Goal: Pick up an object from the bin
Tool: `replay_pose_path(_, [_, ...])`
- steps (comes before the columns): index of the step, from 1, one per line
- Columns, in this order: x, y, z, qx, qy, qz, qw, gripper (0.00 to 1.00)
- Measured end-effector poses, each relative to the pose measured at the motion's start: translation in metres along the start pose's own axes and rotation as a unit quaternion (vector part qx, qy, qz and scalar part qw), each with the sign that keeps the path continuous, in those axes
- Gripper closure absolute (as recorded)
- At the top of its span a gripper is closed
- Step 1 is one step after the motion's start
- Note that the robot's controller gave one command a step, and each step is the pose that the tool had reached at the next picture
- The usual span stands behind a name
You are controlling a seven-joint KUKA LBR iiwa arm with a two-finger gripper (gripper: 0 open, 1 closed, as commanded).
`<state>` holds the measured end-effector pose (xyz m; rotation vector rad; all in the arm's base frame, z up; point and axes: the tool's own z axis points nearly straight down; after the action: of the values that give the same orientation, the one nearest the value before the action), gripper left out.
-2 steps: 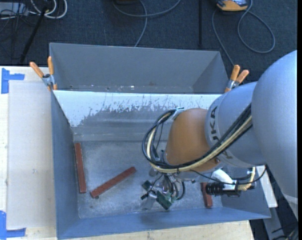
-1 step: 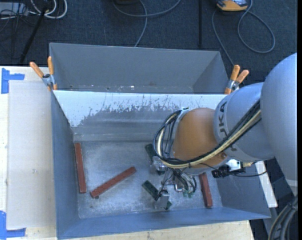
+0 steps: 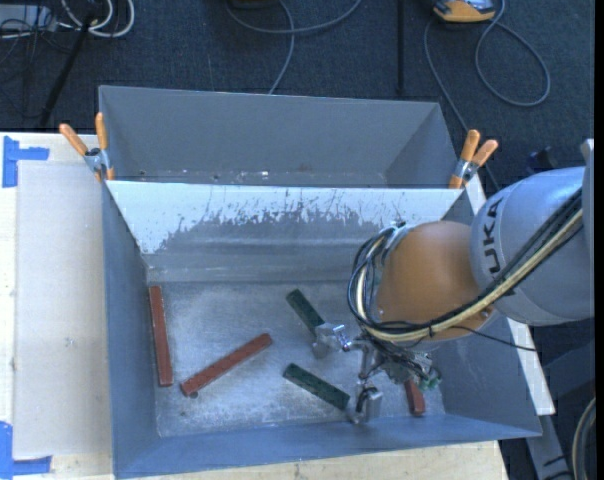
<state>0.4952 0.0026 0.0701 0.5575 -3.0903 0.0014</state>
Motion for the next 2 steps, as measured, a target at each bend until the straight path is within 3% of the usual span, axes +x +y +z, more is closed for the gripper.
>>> replay_pose_path(1, [-0.072,0.136,0.0,-0.002,-0.0026,-0.048,0.9988,0.0])
replay_pose_path(2, [-0.03,0.042,0.001,0.001,0.0014,-0.11,0.994,0.0])
